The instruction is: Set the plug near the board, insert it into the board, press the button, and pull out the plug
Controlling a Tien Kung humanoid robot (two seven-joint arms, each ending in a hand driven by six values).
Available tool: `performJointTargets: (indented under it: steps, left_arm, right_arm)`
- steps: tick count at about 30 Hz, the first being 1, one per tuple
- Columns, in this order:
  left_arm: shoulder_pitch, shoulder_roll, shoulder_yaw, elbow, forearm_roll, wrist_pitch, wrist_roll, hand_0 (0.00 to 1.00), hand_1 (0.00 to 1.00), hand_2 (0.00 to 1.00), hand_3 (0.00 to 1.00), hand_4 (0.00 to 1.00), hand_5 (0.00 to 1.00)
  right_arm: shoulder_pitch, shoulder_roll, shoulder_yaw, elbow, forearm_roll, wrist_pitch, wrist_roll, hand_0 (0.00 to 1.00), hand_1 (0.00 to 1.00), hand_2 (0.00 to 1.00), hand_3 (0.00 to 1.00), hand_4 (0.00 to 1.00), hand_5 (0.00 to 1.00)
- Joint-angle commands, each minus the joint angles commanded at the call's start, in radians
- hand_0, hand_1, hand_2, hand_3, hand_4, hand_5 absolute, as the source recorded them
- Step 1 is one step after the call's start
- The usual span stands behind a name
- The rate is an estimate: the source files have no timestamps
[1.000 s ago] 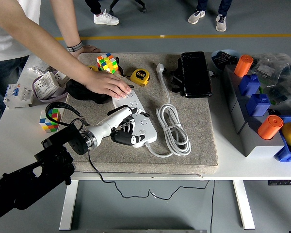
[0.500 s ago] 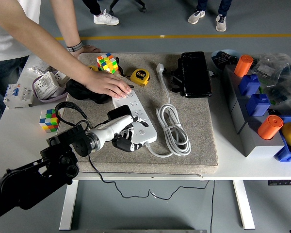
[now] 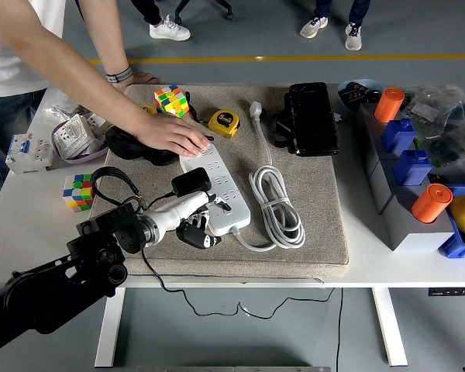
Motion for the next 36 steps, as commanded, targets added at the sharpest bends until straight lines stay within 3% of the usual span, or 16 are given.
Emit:
performJointTargets:
  steps: [16,23,30,35,36]
  left_arm:
    - [-0.006,0.000,0.015,0.020,0.002,-0.013,0.022,0.051,0.111,0.169,0.769,0.758,0.002]
    - [-0.001,0.001,0.002,0.006,-0.003,-0.008,0.008,0.052,0.114,0.171,0.768,0.767,0.002]
    - [0.006,0.006,-0.019,-0.015,-0.021,0.019,-0.038,0.054,0.115,0.177,0.769,0.797,0.002]
    - [0.026,0.004,-0.040,-0.018,-0.051,0.075,-0.132,0.054,0.115,0.177,0.769,0.797,0.002]
    - [0.030,0.002,-0.045,-0.017,-0.053,0.088,-0.153,0.130,0.136,0.261,0.657,0.705,0.002]
  right_arm:
    - [0.000,0.000,0.004,0.000,0.000,0.000,0.001,0.601,0.652,0.613,0.511,0.806,0.505]
    - [-0.001,0.001,0.007,0.002,-0.002,-0.001,0.002,0.601,0.652,0.613,0.511,0.806,0.505]
    - [-0.003,0.003,0.010,0.001,-0.002,-0.002,0.002,0.601,0.651,0.613,0.511,0.806,0.506]
    - [-0.008,0.006,0.018,0.001,-0.003,-0.002,0.003,0.601,0.651,0.613,0.511,0.806,0.506]
    - [-0.009,0.006,0.019,0.000,-0.003,-0.002,0.003,0.601,0.651,0.612,0.511,0.806,0.506]
